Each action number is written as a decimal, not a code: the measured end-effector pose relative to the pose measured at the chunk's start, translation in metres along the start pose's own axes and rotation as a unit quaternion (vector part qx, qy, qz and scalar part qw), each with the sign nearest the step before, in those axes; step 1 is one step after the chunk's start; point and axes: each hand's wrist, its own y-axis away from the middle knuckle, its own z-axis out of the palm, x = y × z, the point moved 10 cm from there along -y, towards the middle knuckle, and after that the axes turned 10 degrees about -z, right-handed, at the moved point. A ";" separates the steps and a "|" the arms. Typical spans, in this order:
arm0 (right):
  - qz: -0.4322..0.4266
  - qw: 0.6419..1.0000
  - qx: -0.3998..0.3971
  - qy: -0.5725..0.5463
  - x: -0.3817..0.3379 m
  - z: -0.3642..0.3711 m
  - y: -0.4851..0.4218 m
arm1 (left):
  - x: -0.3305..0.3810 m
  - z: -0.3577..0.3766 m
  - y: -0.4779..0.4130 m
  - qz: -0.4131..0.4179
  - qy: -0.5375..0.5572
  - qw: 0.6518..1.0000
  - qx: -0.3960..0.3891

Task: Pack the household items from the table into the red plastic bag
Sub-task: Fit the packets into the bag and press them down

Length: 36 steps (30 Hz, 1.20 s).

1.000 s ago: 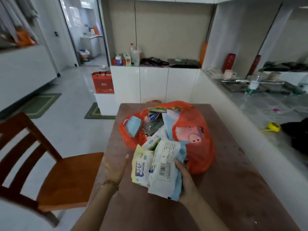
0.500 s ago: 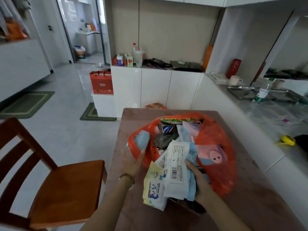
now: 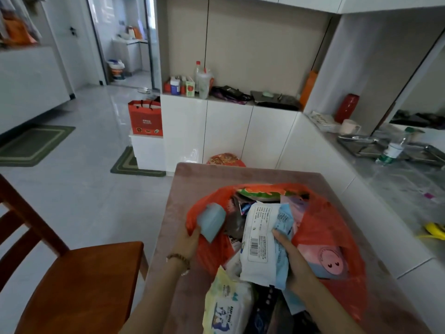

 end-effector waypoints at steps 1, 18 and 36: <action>-0.006 1.000 -0.002 0.001 -0.004 0.003 0.002 | 0.018 0.004 0.005 0.034 -0.016 0.999 -0.036; -0.158 0.953 0.111 0.232 -0.058 -0.020 -0.021 | 0.108 0.035 0.048 0.100 0.050 0.961 -0.252; -0.287 0.858 -0.020 0.425 -0.019 -0.010 0.073 | 0.013 0.017 0.046 0.109 -0.036 0.983 -0.145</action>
